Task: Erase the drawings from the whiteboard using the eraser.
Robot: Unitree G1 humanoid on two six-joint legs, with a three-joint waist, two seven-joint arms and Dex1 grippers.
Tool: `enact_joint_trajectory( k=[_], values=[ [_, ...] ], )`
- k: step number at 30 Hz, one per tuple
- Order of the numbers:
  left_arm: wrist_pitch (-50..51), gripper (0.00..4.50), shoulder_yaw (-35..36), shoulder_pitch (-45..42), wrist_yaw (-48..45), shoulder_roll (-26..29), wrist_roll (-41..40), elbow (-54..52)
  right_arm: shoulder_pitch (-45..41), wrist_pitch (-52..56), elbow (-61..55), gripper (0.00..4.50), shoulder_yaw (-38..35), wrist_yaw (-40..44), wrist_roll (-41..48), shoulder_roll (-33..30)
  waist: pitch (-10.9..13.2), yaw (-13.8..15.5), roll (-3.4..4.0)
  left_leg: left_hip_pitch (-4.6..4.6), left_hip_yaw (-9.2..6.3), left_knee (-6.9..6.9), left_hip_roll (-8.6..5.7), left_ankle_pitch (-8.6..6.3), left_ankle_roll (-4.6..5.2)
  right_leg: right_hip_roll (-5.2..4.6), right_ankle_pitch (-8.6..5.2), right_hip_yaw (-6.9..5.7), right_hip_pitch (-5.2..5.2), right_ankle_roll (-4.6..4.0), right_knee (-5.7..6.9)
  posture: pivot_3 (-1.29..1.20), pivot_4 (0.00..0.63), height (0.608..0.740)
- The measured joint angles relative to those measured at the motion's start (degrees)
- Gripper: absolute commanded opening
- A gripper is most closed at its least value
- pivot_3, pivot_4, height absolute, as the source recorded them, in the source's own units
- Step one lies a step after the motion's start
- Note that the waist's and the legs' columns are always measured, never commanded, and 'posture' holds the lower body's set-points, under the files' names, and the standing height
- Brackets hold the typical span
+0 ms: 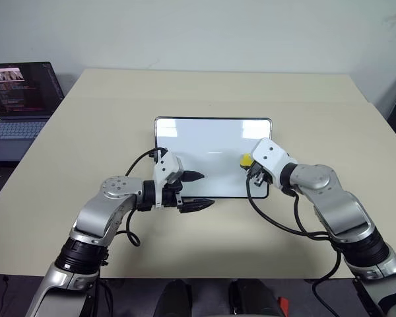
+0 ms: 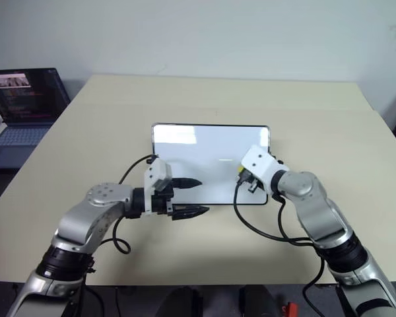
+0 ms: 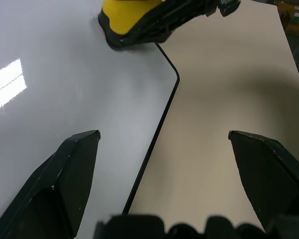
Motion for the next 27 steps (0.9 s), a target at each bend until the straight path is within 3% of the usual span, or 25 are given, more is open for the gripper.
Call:
enact_joint_trajectory(
  k=[10, 20, 27],
  values=[
    [0.0, 4.5, 0.0, 1.0, 0.0, -0.2, 0.1, 0.0, -3.3, -1.5, 3.0, 1.25, -0.4, -3.7, -1.6, 1.9, 0.0, -0.1, 0.0, 0.06, 0.0, 0.02, 0.01, 0.01, 0.0, 0.01, 0.02, 0.0, 0.02, -0.01, 0.06, 0.0, 0.15, 0.74],
    [-0.2, 4.5, 0.0, 1.5, 0.0, -0.3, 0.1, 0.0, -1.3, -0.6, 1.1, 1.25, 3.4, 1.3, -1.1, -0.1, 0.0, -0.2, 0.0, 0.08, 0.0, 0.03, 0.01, 0.01, 0.01, 0.0, 0.02, 0.0, 0.03, -0.01, 0.07, 0.0, 0.15, 0.74],
    [-0.8, 4.5, 0.0, 1.6, 0.0, -0.5, 0.3, 0.0, -5.2, -3.1, 5.1, 1.25, 0.9, -2.9, -2.9, 1.4, 0.0, -0.1, 0.0, 0.08, 0.0, 0.04, 0.0, 0.01, 0.01, 0.0, 0.08, 0.01, 0.04, -0.04, 0.07, 0.0, 0.15, 0.74]
  ],
)
